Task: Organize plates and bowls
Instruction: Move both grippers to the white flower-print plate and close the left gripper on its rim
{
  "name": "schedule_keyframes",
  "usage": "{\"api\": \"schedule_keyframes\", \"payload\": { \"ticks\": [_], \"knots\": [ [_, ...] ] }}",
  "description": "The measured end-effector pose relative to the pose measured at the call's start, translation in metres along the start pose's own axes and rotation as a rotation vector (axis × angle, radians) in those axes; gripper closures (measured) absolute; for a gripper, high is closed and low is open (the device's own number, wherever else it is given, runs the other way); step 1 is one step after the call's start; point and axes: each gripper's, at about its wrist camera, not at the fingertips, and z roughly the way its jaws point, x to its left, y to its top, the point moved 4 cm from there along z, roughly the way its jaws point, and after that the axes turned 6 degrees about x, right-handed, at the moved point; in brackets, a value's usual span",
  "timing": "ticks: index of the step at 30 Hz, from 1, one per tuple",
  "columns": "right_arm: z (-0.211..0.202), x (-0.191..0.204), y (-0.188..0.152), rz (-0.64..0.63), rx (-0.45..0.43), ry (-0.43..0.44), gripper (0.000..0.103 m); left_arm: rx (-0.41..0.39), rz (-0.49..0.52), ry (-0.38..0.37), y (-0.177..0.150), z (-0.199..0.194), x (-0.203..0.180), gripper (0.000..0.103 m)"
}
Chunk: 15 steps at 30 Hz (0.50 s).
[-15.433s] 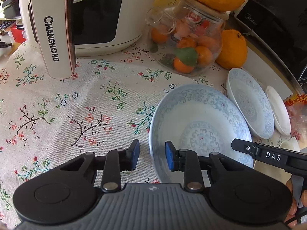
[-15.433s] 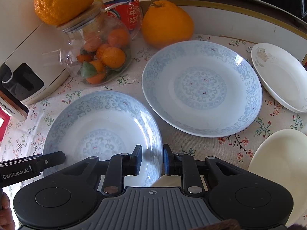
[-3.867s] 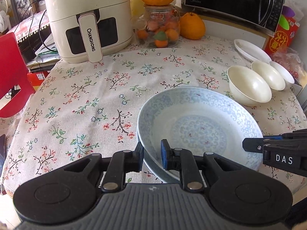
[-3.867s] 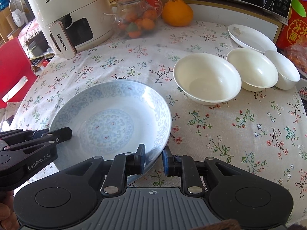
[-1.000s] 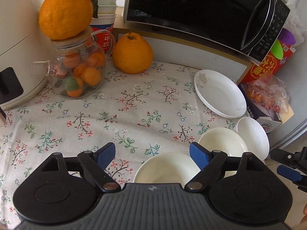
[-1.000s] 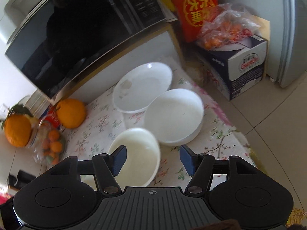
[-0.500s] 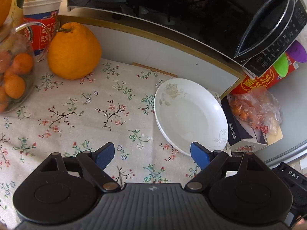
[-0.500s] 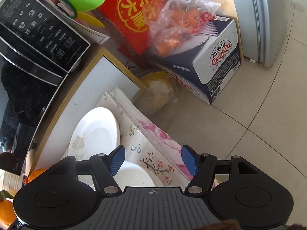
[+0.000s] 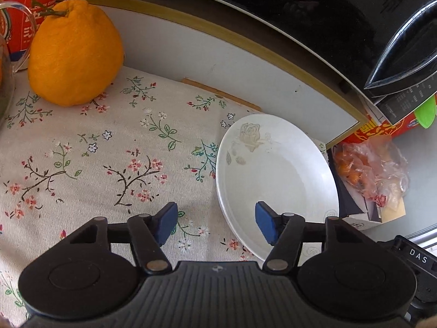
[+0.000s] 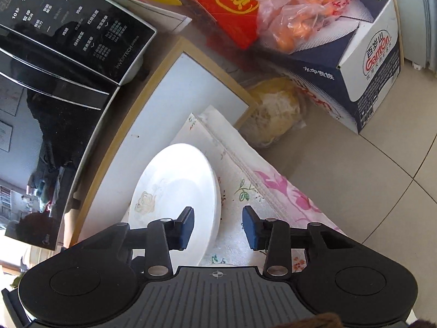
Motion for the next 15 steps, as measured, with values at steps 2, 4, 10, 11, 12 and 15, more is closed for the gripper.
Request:
{"api": "schedule_keyframes", "payload": {
  "ticks": [2,4,10,11,12,15],
  "knots": [
    [0.007,0.003,0.000,-0.006,0.011,-0.012,0.070,0.004,0.014,-0.001,0.002,0.002,-0.003,0.061],
    [0.012,0.004,-0.001,-0.011,0.019,-0.027,0.074,0.003,0.044,0.000,0.003,0.004,-0.008,0.064],
    [0.021,0.005,-0.004,-0.052,0.017,-0.083,0.086,0.001,0.099,0.014,0.002,0.010,-0.012,0.081],
    [0.021,0.006,-0.003,-0.057,0.015,-0.088,0.087,0.000,0.104,0.020,0.002,0.011,-0.012,0.088],
    [0.021,0.007,-0.004,-0.067,0.013,-0.086,0.090,-0.004,0.105,0.025,0.002,0.012,-0.015,0.089],
    [0.019,0.017,-0.005,-0.108,-0.014,-0.123,0.094,-0.013,0.136,0.046,0.001,0.010,-0.019,0.090]
  ]
}}
